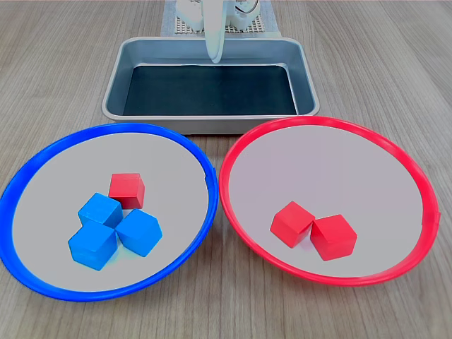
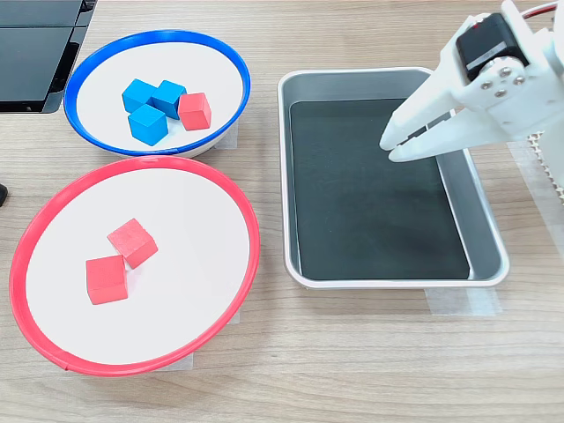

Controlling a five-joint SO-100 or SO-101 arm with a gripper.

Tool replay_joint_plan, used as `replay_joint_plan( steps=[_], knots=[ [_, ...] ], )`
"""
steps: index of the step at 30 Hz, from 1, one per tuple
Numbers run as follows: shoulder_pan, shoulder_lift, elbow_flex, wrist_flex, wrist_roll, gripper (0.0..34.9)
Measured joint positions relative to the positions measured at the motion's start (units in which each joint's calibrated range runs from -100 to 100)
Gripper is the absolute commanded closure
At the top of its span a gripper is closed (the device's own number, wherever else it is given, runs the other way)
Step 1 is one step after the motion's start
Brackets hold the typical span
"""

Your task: Relocate any red block in the blue dish to the red dish, correcting any misplacement.

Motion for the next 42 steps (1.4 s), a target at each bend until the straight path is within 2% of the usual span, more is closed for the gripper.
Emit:
replay_joint_plan(
  steps=[7,10,21,27,33,42],
  knots=[
    [0.0,0.9,0.0,-0.9,1.1,34.6],
    [1.9,4.2,-1.5,-1.1,2.8,34.6],
    [2.5,32.0,-29.7,-2.6,11.5,34.6],
    [3.0,52.2,-44.6,-6.4,21.3,34.7],
    [5.5,72.7,-58.1,-14.3,34.5,34.7],
    [7.3,89.5,-68.1,-20.1,45.2,34.6]
  ],
)
